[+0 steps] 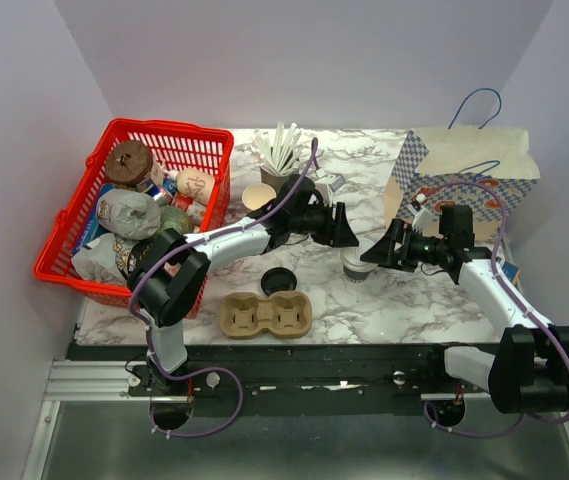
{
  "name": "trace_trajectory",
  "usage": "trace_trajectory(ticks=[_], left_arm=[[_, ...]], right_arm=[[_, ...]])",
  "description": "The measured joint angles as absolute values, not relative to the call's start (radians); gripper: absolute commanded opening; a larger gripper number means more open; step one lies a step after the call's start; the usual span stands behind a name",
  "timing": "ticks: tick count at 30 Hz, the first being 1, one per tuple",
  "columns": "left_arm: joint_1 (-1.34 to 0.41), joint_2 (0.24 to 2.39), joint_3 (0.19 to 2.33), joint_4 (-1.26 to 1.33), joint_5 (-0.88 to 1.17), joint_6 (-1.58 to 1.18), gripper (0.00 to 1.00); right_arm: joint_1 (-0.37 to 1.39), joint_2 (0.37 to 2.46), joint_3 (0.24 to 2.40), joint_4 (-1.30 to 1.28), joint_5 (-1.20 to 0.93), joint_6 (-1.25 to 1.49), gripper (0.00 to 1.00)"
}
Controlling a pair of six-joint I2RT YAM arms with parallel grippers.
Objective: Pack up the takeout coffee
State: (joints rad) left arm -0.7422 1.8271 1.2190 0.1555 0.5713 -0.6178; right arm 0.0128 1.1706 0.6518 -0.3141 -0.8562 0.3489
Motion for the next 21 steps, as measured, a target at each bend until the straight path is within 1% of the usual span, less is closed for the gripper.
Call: trace_trajectory(ticks=[8, 21], left_arm=[[-0.742, 1.827, 1.22, 0.156, 0.572, -0.629, 0.56], [-0.745, 1.827, 1.253, 0.171, 0.572, -0.652, 0.56]], right_arm=[[0.011, 1.171, 0.652, -0.314, -0.842, 0.352, 0.98], [0.011, 1.18, 0.652, -0.304, -0.834, 0.367, 0.92]])
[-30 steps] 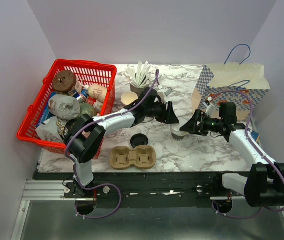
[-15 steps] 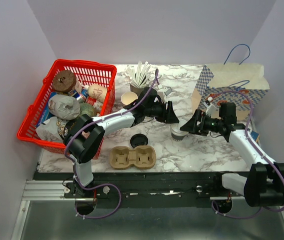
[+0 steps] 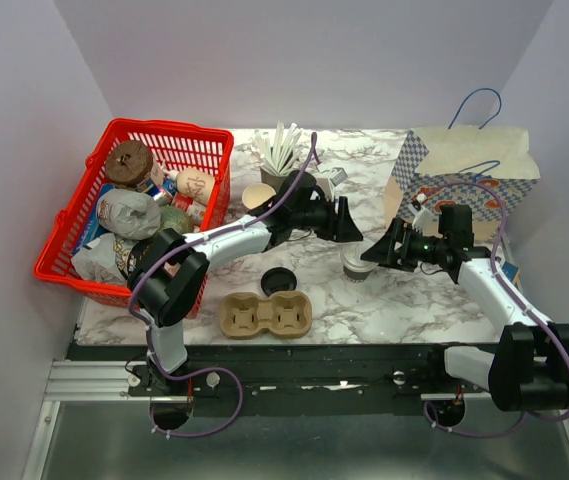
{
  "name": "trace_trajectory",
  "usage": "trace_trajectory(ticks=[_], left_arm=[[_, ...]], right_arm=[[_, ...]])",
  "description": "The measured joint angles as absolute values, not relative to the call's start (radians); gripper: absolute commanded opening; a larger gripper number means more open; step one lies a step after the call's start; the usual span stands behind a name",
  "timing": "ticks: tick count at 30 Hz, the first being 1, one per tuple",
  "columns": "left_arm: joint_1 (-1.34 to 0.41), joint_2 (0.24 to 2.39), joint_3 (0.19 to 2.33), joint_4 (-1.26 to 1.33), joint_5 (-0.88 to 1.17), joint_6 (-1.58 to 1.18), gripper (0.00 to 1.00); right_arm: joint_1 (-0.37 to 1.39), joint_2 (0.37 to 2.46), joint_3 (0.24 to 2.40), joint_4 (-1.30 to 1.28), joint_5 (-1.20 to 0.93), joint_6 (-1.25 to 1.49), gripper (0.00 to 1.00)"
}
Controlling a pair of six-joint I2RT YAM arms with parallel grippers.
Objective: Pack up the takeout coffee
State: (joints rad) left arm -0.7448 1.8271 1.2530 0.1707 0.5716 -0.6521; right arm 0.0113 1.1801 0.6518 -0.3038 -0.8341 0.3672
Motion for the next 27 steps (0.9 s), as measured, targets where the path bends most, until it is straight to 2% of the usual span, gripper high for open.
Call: trace_trajectory(ticks=[11, 21, 27], left_arm=[[-0.733, 1.796, 1.321, 0.023, 0.492, -0.567, 0.56], [-0.696, 1.702, 1.145, -0.005, 0.49, -0.542, 0.56], [-0.696, 1.703, 1.131, 0.021, 0.539, -0.544, 0.56]], right_arm=[[0.011, 1.184, 0.661, -0.31, -0.81, 0.364, 0.84], [0.011, 1.184, 0.689, -0.331, -0.741, 0.365, 0.79], [0.011, 1.193, 0.699, -0.339, -0.723, 0.36, 0.76]])
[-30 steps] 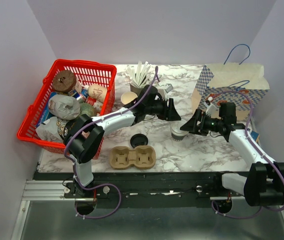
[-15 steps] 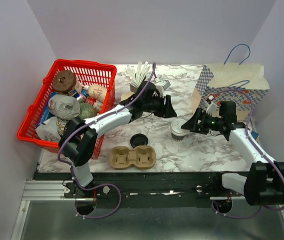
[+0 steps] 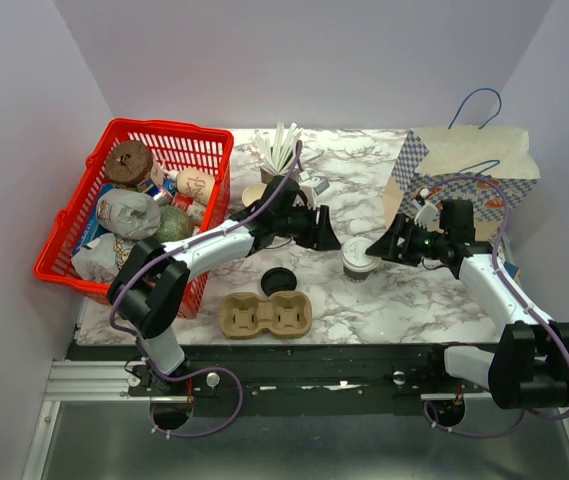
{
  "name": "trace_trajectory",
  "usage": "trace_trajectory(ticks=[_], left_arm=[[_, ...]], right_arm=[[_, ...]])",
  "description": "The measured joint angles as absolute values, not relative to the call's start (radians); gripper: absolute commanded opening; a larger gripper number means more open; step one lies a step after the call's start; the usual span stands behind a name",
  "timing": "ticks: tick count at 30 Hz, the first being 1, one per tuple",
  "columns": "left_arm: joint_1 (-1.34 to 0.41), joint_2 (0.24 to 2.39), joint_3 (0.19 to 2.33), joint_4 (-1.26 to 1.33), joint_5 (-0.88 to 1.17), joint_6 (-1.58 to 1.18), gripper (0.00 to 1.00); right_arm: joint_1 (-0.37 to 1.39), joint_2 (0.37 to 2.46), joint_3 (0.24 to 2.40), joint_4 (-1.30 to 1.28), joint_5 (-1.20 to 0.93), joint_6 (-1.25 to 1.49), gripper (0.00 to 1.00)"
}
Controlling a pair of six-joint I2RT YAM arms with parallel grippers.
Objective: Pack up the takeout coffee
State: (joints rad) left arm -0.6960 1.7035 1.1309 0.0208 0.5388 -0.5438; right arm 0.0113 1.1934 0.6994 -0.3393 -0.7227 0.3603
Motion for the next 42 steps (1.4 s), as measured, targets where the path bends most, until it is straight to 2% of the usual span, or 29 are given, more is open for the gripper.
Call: trace_trajectory(ticks=[6, 24, 34, 42], left_arm=[[-0.697, 1.72, 1.133, 0.067, 0.579, -0.556, 0.54], [-0.714, 1.797, 1.188, 0.142, 0.632, -0.613, 0.51], [-0.717, 1.82, 1.222, 0.168, 0.645, -0.633, 0.51], [-0.727, 1.837, 1.254, 0.176, 0.642, -0.636, 0.53]], right_arm=[[0.011, 1.193, 0.702, -0.346, -0.704, 0.347, 0.72], [0.011, 1.213, 0.712, -0.346, -0.711, 0.341, 0.71], [0.011, 1.217, 0.714, -0.345, -0.734, 0.343, 0.77], [0.011, 1.217, 0.714, -0.345, -0.75, 0.343, 0.77]])
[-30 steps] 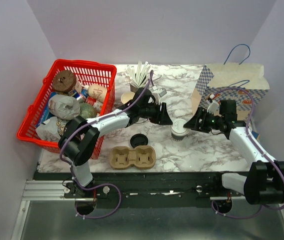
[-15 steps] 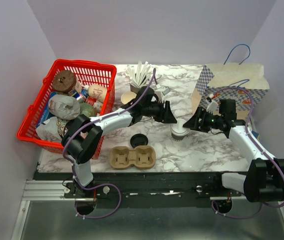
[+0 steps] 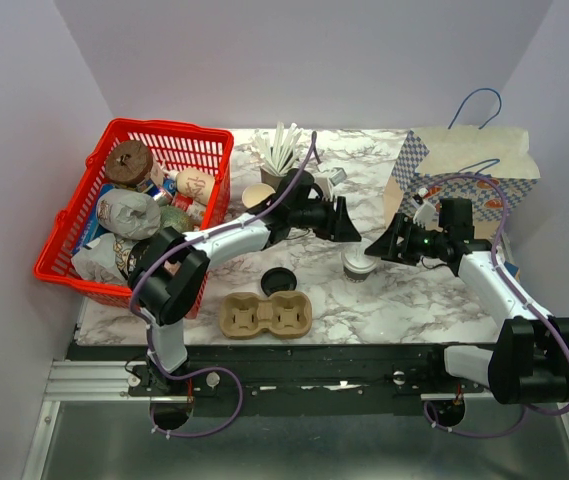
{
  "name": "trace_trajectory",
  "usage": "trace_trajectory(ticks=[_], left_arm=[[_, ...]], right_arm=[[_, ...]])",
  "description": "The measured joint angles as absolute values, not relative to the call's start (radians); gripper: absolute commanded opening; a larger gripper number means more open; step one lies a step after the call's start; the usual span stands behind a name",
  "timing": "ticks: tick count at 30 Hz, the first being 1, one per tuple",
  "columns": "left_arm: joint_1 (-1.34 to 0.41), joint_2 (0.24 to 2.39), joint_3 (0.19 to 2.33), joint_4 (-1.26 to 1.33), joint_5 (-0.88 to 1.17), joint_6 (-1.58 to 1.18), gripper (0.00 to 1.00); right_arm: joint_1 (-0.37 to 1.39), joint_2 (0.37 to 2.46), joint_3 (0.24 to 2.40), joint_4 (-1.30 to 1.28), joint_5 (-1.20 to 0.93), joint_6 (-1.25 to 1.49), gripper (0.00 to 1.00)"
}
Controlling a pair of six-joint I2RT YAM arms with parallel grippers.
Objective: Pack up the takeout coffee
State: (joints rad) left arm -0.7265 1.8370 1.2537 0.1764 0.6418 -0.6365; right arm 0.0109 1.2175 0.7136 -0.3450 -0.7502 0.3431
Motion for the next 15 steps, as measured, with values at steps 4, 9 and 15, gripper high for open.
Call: trace_trajectory(ticks=[4, 9, 15], left_arm=[[-0.711, 1.826, 1.262, 0.138, 0.62, -0.619, 0.54], [-0.671, 1.774, 1.231, 0.089, 0.613, -0.584, 0.49], [-0.672, 1.729, 1.14, 0.103, 0.652, -0.575, 0.45]], right_arm=[[0.011, 1.217, 0.714, -0.345, -0.753, 0.343, 0.78], [0.011, 1.217, 0.714, -0.345, -0.754, 0.343, 0.77], [0.011, 1.217, 0.714, -0.345, -0.754, 0.342, 0.74]])
